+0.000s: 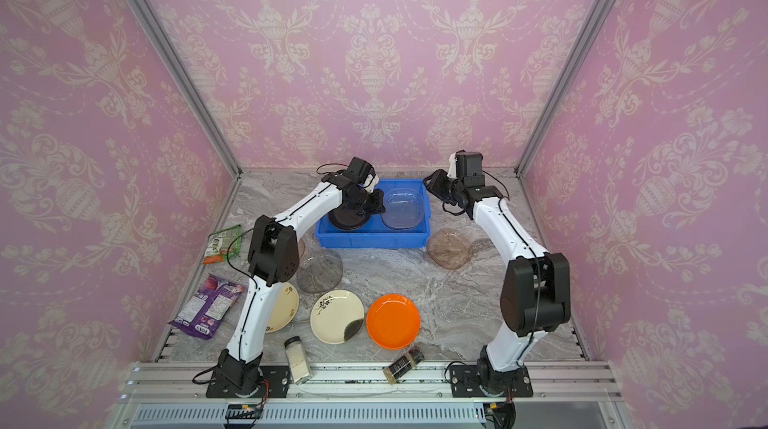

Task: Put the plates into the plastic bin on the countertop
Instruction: 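Lower the clear ribbed plate into the bin with the left gripper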

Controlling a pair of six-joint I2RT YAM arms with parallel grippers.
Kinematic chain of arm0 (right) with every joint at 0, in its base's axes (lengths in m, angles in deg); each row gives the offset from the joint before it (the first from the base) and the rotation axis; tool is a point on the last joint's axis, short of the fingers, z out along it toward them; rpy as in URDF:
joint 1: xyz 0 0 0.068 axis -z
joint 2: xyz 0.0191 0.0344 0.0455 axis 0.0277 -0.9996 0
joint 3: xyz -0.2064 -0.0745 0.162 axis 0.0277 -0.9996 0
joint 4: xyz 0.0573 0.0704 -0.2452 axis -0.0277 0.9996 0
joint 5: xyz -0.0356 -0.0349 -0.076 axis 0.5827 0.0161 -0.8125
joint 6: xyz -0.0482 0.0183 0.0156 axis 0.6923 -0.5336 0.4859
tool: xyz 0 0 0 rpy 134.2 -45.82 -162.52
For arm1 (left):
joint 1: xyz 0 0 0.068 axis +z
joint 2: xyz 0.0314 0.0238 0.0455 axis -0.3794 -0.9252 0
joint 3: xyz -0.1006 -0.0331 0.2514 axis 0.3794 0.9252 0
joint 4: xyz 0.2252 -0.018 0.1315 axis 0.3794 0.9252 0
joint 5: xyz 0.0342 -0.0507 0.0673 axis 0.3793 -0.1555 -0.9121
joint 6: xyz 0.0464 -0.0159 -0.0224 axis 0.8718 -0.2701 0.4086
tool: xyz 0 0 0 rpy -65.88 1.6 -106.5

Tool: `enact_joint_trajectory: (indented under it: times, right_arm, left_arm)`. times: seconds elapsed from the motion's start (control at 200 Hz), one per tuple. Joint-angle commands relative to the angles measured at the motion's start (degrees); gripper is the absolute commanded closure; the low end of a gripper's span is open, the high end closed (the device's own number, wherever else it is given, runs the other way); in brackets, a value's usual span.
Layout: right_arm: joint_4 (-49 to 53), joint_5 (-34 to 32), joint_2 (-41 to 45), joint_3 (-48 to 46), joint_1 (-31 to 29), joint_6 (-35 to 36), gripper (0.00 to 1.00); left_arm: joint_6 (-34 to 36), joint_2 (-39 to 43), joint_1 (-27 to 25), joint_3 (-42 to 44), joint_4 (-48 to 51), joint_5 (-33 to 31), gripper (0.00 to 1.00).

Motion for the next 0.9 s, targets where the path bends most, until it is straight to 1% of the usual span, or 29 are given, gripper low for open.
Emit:
enact_joint_trajectory:
  times: [0.0, 0.13, 0.215, 0.405, 0.59, 0.61, 0.665, 0.726, 0.806, 0.866, 0.896]
  right_arm:
    - [-0.7, 2.2, 0.8, 0.0, 0.6, -1.6, 0.59]
    - [-0.4, 3.2, -0.3, 1.3, 1.0, -1.8, 0.60]
    - [-0.3, 3.5, -0.6, 1.9, 1.2, -1.9, 0.60]
    - [-0.2, 3.9, -0.9, 2.6, 1.5, -2.3, 0.60]
    - [-0.4, 4.0, -0.9, 2.8, 1.6, -2.7, 0.60]
    - [-0.4, 4.0, -0.9, 2.8, 1.6, -2.7, 0.60]
    - [-0.3, 4.1, -0.7, 2.9, 1.6, -2.8, 0.60]
    - [-0.4, 4.1, -0.6, 2.9, 1.6, -2.9, 0.60]
    - [-0.4, 4.4, -0.6, 3.1, 1.5, -3.2, 0.60]
    - [-0.4, 4.4, -0.7, 3.4, 1.5, -3.4, 0.60]
    - [-0.3, 4.5, -0.6, 3.5, 1.5, -3.4, 0.60]
  left_arm:
    - [1.1, -3.4, 0.1, -7.0, 7.1, -3.7, 1.00]
    - [1.0, -7.9, 0.1, -14.1, 11.7, -4.4, 1.00]
    - [0.8, -9.6, 0.2, -16.6, 12.8, -3.6, 1.00]
    - [-1.4, -11.2, 0.7, -17.1, 11.9, -1.8, 1.00]
    - [-2.8, -11.7, 1.0, -17.1, 11.0, -1.5, 0.99]
    - [-2.9, -11.8, 1.1, -17.1, 10.8, -1.2, 0.98]
    - [-3.3, -11.9, 1.1, -17.2, 10.5, -0.7, 0.88]
    - [-3.4, -12.0, 1.2, -17.4, 10.1, 0.0, 0.82]
    - [-3.5, -12.0, 1.2, -18.3, 10.2, 0.0, 0.71]
    - [-3.4, -11.9, 1.4, -19.5, 10.7, 0.3, 0.58]
    - [-3.2, -12.1, 1.4, -20.2, 11.0, 0.2, 0.54]
